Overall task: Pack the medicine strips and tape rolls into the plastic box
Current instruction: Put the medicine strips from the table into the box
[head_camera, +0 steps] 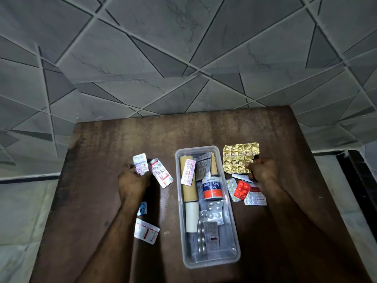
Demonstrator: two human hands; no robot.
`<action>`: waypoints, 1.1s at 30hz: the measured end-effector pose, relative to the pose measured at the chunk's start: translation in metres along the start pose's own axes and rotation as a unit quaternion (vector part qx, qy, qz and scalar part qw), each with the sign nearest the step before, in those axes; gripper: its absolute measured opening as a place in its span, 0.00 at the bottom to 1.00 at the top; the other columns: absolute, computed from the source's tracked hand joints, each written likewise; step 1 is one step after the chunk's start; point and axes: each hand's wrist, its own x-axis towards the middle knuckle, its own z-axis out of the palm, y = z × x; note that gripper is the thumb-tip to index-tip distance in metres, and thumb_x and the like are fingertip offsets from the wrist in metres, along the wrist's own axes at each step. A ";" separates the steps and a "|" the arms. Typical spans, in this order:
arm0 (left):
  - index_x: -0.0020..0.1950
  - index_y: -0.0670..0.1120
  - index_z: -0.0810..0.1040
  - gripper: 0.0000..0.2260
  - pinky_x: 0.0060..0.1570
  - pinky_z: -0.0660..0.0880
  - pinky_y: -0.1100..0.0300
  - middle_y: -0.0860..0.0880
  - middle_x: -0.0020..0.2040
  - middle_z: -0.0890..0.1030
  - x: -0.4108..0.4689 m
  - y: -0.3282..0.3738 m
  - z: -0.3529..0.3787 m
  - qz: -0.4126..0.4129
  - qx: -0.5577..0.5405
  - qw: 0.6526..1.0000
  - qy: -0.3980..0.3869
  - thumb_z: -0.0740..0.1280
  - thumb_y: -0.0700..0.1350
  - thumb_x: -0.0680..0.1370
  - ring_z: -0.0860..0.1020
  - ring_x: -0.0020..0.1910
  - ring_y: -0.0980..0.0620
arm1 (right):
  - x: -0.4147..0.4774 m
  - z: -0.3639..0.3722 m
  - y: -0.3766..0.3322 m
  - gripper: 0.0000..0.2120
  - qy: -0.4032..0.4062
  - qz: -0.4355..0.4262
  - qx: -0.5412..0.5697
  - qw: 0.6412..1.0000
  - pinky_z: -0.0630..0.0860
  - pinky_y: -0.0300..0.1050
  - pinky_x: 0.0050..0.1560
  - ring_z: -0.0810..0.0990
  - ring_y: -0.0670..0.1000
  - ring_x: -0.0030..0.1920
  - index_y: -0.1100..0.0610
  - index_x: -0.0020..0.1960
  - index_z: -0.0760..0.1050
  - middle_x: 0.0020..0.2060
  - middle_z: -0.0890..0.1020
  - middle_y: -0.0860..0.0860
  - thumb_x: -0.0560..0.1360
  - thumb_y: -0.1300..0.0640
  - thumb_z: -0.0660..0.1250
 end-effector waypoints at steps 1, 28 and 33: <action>0.58 0.45 0.74 0.25 0.47 0.76 0.54 0.43 0.51 0.84 -0.005 0.004 -0.003 0.003 -0.013 1.000 -0.003 0.76 0.52 0.66 0.83 0.49 0.43 | -0.005 -0.005 -0.004 0.07 -0.012 0.014 0.044 0.999 0.71 0.42 0.27 0.72 0.52 0.23 0.60 0.37 0.75 0.27 0.77 0.57 0.69 0.64 0.74; 0.67 0.46 0.66 0.23 0.53 0.75 0.51 0.43 0.62 0.74 -0.193 0.038 0.034 0.241 0.259 0.916 -0.188 0.65 0.54 0.76 0.75 0.58 0.42 | -0.101 0.044 -0.037 0.06 -0.174 -0.068 -0.039 0.982 0.81 0.50 0.37 0.77 0.51 0.28 0.59 0.39 0.76 0.32 0.80 0.55 0.72 0.63 0.72; 0.70 0.45 0.63 0.25 0.55 0.74 0.51 0.42 0.65 0.71 -0.193 0.030 0.042 0.235 0.288 0.909 -0.191 0.64 0.53 0.77 0.74 0.60 0.42 | -0.102 0.050 -0.032 0.07 -0.116 -0.154 -0.155 0.969 0.82 0.58 0.44 0.84 0.57 0.37 0.58 0.38 0.78 0.34 0.84 0.53 0.66 0.57 0.75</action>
